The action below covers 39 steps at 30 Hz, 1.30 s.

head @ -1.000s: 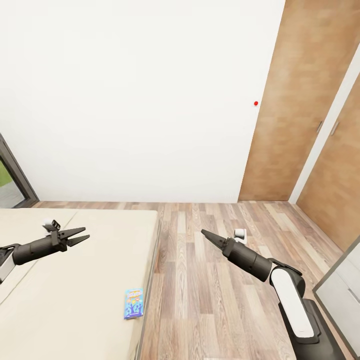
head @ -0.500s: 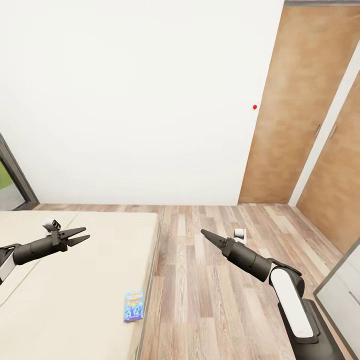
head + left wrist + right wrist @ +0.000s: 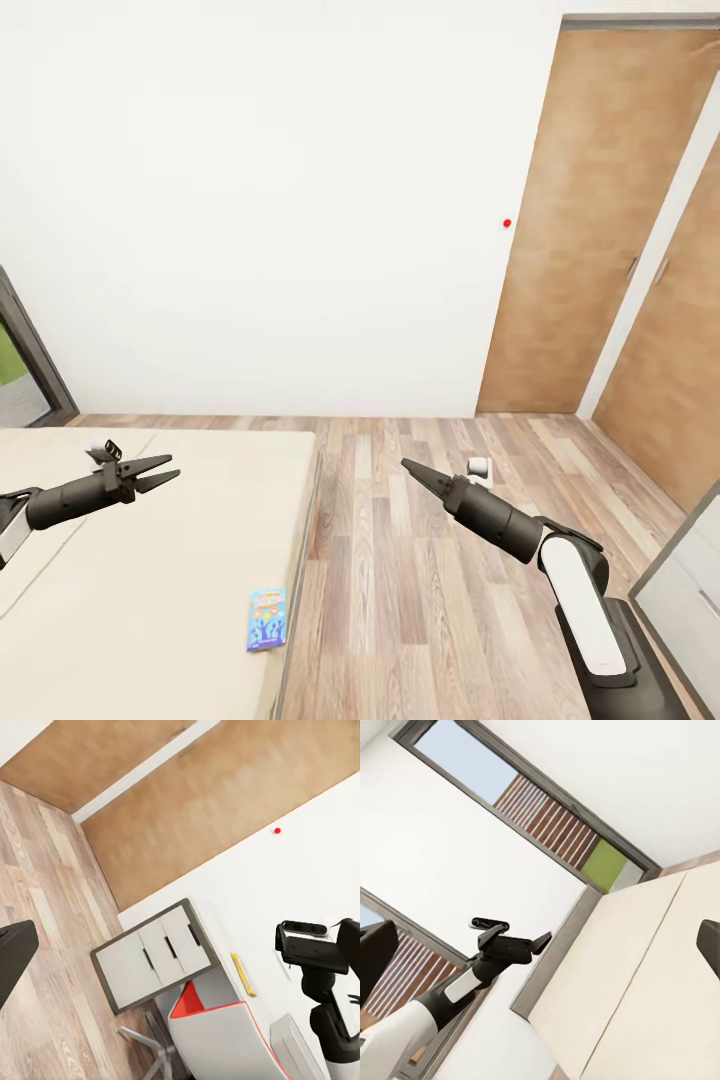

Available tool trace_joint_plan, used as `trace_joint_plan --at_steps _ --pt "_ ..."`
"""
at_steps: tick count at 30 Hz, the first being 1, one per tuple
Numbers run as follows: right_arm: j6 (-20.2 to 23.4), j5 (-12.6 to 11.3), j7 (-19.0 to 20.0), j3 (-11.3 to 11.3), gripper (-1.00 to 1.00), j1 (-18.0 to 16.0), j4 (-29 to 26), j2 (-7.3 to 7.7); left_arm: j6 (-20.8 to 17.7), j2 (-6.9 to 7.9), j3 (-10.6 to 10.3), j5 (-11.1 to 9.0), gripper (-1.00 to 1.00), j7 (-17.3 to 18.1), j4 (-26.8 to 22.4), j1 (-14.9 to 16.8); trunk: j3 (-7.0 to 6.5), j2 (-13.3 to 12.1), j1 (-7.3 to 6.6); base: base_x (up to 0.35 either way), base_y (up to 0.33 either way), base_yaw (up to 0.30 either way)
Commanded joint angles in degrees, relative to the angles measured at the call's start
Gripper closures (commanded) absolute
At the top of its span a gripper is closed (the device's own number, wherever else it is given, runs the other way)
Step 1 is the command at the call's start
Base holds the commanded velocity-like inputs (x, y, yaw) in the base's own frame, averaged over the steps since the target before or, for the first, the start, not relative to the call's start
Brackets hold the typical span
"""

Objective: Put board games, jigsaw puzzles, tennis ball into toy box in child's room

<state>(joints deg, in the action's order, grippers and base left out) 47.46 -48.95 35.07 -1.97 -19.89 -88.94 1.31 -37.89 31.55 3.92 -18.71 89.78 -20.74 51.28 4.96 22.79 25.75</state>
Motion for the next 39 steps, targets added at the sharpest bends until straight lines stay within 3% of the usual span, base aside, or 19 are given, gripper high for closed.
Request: trace_joint_plan --at_steps 1,11,24,39 --pt "0.34 -0.09 0.09 -0.07 -1.00 -0.06 -0.01 -0.02 -0.61 0.00 0.03 0.06 -1.00 0.22 0.00 0.05 0.09 0.12 0.04 0.000 0.000 0.000" --pt "0.27 -0.07 0.09 -0.07 -1.00 -0.06 -0.01 -0.06 -0.61 -0.26 -0.01 0.08 -1.00 0.22 0.00 0.05 -0.02 0.12 0.04 0.000 0.000 0.016" --pt "0.27 0.03 0.08 -0.11 -1.00 -0.06 -0.01 -0.04 -0.61 -0.59 0.00 0.02 -1.00 0.22 -0.01 0.05 0.16 0.12 0.04 0.000 -0.057 0.201" --pt "0.22 0.22 0.05 -0.06 -1.00 -0.06 -0.01 -0.14 -0.61 -0.69 0.03 0.00 -1.00 0.22 -0.03 0.05 0.19 0.12 0.04 0.063 -0.079 0.058"
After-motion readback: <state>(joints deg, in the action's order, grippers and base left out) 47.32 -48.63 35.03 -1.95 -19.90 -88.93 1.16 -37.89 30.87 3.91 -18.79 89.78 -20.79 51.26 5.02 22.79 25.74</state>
